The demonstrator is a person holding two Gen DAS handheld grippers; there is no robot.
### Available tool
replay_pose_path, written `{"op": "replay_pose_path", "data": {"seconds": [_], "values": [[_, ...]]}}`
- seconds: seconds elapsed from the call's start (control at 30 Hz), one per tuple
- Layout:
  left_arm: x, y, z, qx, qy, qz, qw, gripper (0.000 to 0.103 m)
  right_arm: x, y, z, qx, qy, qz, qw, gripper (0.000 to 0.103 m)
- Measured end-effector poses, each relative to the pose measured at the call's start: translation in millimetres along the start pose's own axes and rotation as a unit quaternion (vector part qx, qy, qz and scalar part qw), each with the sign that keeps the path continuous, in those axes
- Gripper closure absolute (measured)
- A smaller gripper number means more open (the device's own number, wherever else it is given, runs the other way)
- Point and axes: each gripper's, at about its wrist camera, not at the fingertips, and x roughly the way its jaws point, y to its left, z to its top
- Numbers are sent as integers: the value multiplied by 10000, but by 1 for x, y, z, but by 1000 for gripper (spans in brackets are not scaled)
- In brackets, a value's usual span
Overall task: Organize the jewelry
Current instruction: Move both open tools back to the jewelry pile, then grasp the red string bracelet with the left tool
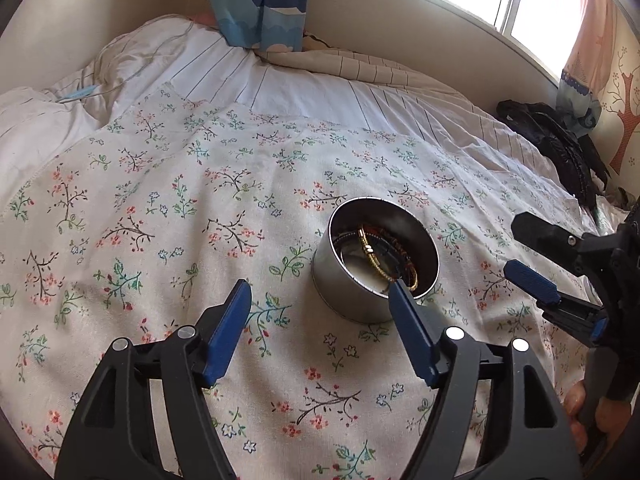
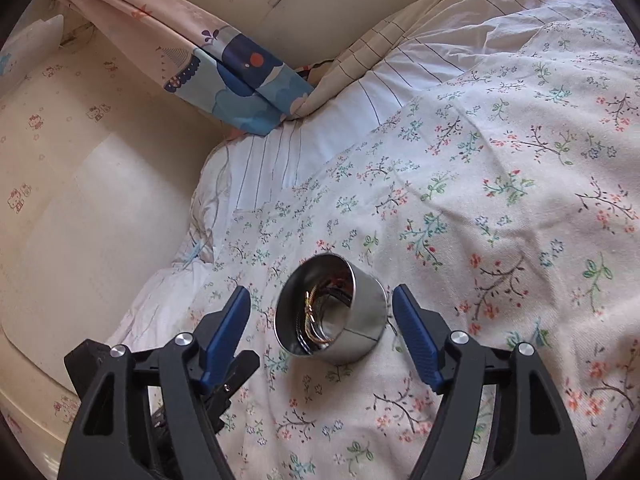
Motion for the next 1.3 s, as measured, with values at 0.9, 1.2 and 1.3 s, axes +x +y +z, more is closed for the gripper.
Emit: {"op": "replay_pose_path", "data": {"seconds": [0.9, 1.2, 1.3], "values": [[-55, -41, -103, 2416, 848, -1013, 9613, 39, -50, -34, -97, -430, 987, -861, 9905, 21], [-50, -52, -116, 2802, 1147, -1111, 9466, 96, -46, -30, -98, -465, 1017, -888, 9898, 17], [-55, -44, -109, 2475, 1160, -1427, 9513, 101, -45, -30, -98, -480, 1023, -907, 9894, 17]]}}
